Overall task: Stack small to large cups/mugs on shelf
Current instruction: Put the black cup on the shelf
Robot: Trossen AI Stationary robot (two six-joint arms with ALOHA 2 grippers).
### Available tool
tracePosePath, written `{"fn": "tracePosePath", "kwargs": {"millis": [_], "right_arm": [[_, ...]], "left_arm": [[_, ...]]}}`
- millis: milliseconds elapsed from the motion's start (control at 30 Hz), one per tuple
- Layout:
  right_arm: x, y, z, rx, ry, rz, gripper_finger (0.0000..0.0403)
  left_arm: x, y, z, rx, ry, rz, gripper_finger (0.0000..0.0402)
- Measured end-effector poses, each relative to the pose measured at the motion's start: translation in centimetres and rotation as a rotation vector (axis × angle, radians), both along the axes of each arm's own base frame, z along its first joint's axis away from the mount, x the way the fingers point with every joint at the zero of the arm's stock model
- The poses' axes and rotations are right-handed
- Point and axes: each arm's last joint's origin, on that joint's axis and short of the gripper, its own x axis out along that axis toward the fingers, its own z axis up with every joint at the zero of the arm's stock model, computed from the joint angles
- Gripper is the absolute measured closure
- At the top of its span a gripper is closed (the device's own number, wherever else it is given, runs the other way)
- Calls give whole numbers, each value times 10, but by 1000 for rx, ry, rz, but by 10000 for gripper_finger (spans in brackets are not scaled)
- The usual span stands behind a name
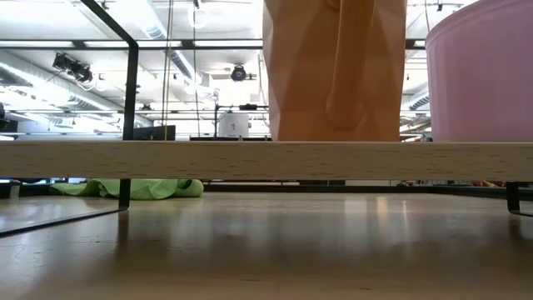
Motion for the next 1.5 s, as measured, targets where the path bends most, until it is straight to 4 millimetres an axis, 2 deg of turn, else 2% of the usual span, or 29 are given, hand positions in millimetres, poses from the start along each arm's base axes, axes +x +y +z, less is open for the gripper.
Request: {"fn": "tracePosePath", "kwargs": {"millis": [67,167,267,367,533,867,1067,1233,1367,1500], "right_arm": [[-8,-3,1,-22,34,6,329],[-18,-9,6,-40,51,-4,329],[-24,-14,12,-50,26,3,329],[-30,-18,17,-65,10,14,329],[-37,-23,23,-76,-16,17,329],[-40,-26,26,-113,-38,12,329],[-40,-26,26,-114,-38,13,329],[-39,-26,26,-124,-30,25,329],[-39,-26,26,-134,-24,36,329],[-39,-26,26,-140,-20,43,329]], "left_arm": [[-12,-3,11,-12,69,70,365],[-27,-4,14,-81,255,179,370],[-38,-5,5,-218,478,276,376],[-43,-7,-9,-371,664,301,379],[-30,-11,-30,-518,892,250,379],[1,-29,-46,-542,1178,156,379],[15,-57,-54,-550,1314,105,377],[26,-92,-64,-504,1415,101,377],[28,-123,-74,-479,1489,124,380],[24,-147,-82,-492,1484,209,380]]}}
